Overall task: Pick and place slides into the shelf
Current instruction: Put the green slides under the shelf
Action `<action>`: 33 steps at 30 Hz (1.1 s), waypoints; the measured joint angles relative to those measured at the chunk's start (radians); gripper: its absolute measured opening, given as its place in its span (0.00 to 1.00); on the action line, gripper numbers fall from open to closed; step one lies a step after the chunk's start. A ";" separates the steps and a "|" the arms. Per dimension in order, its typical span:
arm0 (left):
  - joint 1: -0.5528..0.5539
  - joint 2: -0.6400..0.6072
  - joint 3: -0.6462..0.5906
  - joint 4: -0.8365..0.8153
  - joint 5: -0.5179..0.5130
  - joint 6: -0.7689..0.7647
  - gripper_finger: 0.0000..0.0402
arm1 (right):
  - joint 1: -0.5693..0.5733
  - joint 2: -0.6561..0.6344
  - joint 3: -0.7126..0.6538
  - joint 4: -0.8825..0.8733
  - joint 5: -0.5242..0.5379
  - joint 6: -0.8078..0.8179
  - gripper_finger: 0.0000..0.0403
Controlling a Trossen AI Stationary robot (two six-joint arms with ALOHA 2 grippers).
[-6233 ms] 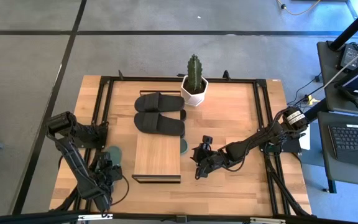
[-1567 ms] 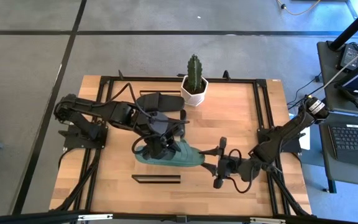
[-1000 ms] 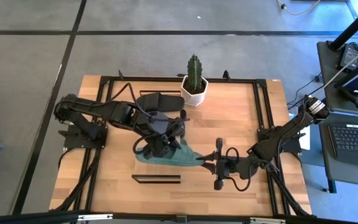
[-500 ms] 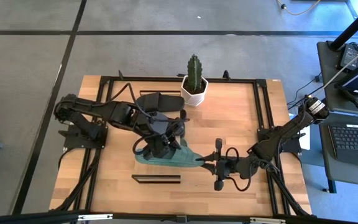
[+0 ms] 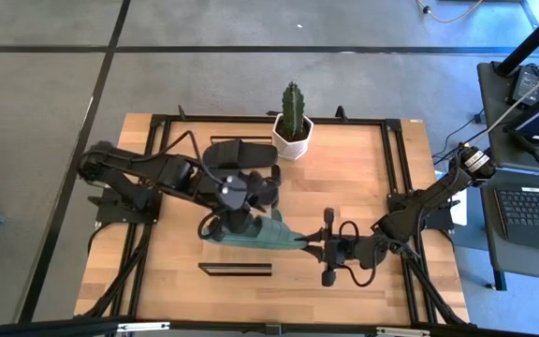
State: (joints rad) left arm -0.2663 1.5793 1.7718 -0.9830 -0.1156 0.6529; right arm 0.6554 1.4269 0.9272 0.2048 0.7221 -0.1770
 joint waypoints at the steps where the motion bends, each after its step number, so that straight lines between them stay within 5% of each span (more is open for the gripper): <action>1: -0.011 -0.007 0.000 -0.022 -0.040 -0.022 0.39 | 0.001 0.000 0.000 -0.001 -0.001 0.007 0.12; 7: -0.058 -0.066 0.000 -0.099 -0.295 -0.174 0.43 | 0.003 0.000 0.000 -0.006 0.003 0.018 0.12; 15: -0.076 -0.186 0.000 -0.299 -0.356 -0.584 0.43 | 0.022 -0.033 0.000 -0.007 0.068 0.017 0.12; 27: -0.102 -0.241 -0.027 -0.579 -0.741 -1.138 0.43 | 0.159 -0.128 0.000 -0.090 0.651 0.152 0.12; 33: -0.098 -0.302 -0.170 -0.588 -0.743 -1.245 0.43 | 0.167 -0.130 0.000 -0.113 0.729 0.200 0.12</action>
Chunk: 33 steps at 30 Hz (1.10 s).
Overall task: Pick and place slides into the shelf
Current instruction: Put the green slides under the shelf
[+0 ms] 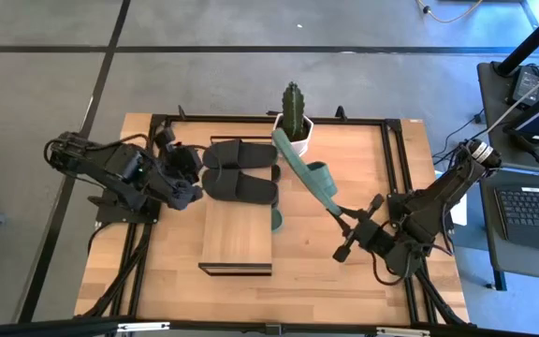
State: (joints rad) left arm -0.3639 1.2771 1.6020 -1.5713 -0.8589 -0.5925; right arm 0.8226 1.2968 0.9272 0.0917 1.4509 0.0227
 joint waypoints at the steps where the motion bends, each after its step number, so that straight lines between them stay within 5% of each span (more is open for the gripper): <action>1: 0.002 -0.007 -0.030 0.000 0.001 -0.024 0.43 | -0.006 0.000 0.000 -0.007 0.000 0.000 0.12; 15: 0.002 -0.050 -0.298 0.001 0.009 -0.116 0.43 | -0.115 0.000 0.000 -0.295 -0.011 0.206 0.12; 19: 0.002 -0.050 -0.309 0.001 0.010 -0.125 0.43 | -0.121 0.000 0.000 -0.386 -0.127 0.296 0.12; 33: 0.002 -0.050 -0.309 0.001 0.008 -0.131 0.43 | -0.119 -0.014 0.019 -1.245 -0.415 1.168 0.12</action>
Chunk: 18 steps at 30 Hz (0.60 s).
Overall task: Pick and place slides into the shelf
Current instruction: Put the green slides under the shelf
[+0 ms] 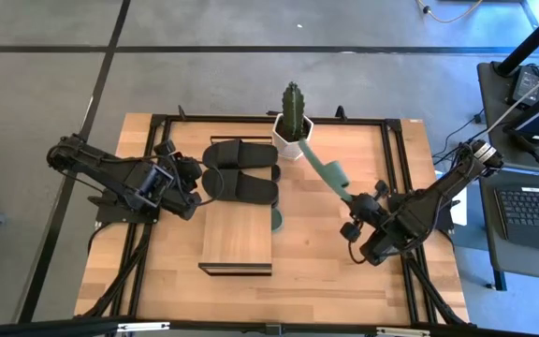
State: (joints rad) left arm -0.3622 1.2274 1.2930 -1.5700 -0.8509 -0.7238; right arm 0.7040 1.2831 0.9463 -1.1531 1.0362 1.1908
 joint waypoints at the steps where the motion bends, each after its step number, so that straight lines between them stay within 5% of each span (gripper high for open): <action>1: 0.000 0.000 0.000 0.000 -0.001 0.000 0.43 | 0.000 0.000 0.000 -0.028 -0.046 0.029 0.12; 5: 0.000 0.000 0.000 0.000 -0.005 -0.001 0.43 | 0.000 0.000 0.000 -0.097 -0.185 0.123 0.12; 18: 0.000 0.000 0.000 0.016 -0.057 -0.003 0.43 | -0.133 0.008 0.008 -0.391 -0.341 0.223 0.12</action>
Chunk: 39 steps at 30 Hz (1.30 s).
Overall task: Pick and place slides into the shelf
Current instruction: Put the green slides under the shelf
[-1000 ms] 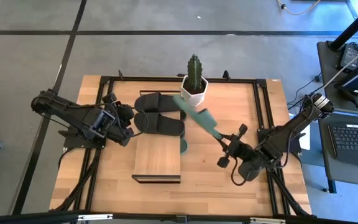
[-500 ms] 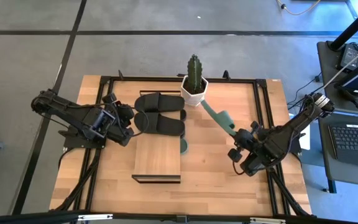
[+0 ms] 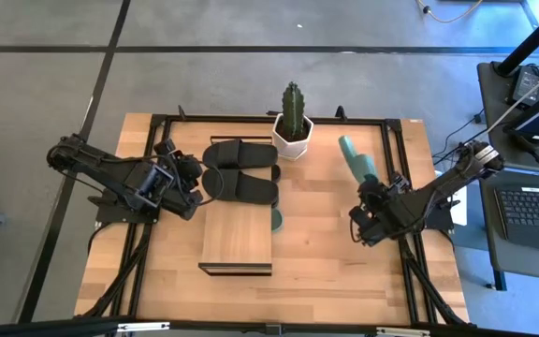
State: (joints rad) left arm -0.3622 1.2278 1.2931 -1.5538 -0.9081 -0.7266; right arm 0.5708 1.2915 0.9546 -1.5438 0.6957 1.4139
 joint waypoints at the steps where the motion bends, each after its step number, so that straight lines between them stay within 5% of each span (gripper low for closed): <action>1: 0.000 0.000 0.000 0.000 0.000 0.000 0.43 | -0.018 0.004 0.000 -0.002 -0.002 0.000 0.12; 16: 0.000 0.000 0.000 0.004 0.000 0.000 0.43 | -0.235 0.222 0.000 0.033 -0.169 -0.085 0.12; 30: 0.000 0.000 0.000 0.005 0.000 0.000 0.43 | -0.240 0.417 0.000 0.498 -0.320 -0.200 0.12; 39: 0.000 0.001 0.000 0.013 0.000 0.000 0.43 | -0.240 0.435 0.000 0.547 -0.346 -0.188 0.29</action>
State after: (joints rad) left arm -0.3622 1.2285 1.2934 -1.5405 -0.9085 -0.7265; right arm 0.3309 1.7269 0.9543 -0.9971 0.3500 1.2263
